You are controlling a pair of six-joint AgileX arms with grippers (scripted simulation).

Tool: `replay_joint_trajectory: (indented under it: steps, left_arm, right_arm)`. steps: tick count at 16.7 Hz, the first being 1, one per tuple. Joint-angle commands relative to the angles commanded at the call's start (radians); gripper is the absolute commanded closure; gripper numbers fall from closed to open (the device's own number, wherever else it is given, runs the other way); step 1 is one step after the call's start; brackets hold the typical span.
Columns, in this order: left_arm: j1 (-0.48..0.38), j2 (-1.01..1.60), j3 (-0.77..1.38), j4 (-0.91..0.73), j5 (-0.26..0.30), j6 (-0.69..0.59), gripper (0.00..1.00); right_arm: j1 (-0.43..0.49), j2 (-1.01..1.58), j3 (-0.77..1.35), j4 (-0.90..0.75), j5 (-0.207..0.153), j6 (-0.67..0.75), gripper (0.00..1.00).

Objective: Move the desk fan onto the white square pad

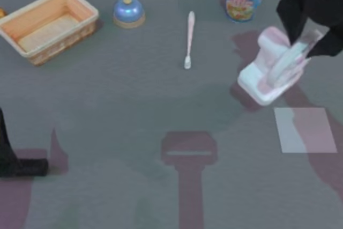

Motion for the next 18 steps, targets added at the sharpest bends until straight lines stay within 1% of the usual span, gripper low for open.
replay_joint_trajectory:
  steps: [3, 5, 7, 10, 16, 18]
  left_arm:
    - [0.0, 0.0, 0.0, 0.0, 0.0, 0.0, 0.0]
    - [0.0, 0.0, 0.0, 0.0, 0.0, 0.0, 0.0]
    - [0.0, 0.0, 0.0, 0.0, 0.0, 0.0, 0.0]
    - [0.0, 0.0, 0.0, 0.0, 0.0, 0.0, 0.0]
    - [0.0, 0.0, 0.0, 0.0, 0.0, 0.0, 0.0]
    - [0.0, 0.0, 0.0, 0.0, 0.0, 0.0, 0.0]
  right_arm:
    - [-0.051, -0.03, -0.069, -0.019, -0.019, 0.279, 1.0]
    - [-0.079, -0.044, -0.112, -0.037, -0.033, 0.411, 1.0]
    - [-0.102, -0.053, -0.149, -0.054, -0.044, 0.502, 1.0]
    - [-0.12, -0.06, -0.178, -0.069, -0.054, 0.561, 1.0]
    - [-0.116, -0.055, -0.18, -0.064, -0.053, 0.564, 1.0]
    - [-0.119, -0.055, -0.213, -0.029, -0.054, 0.565, 1.0]
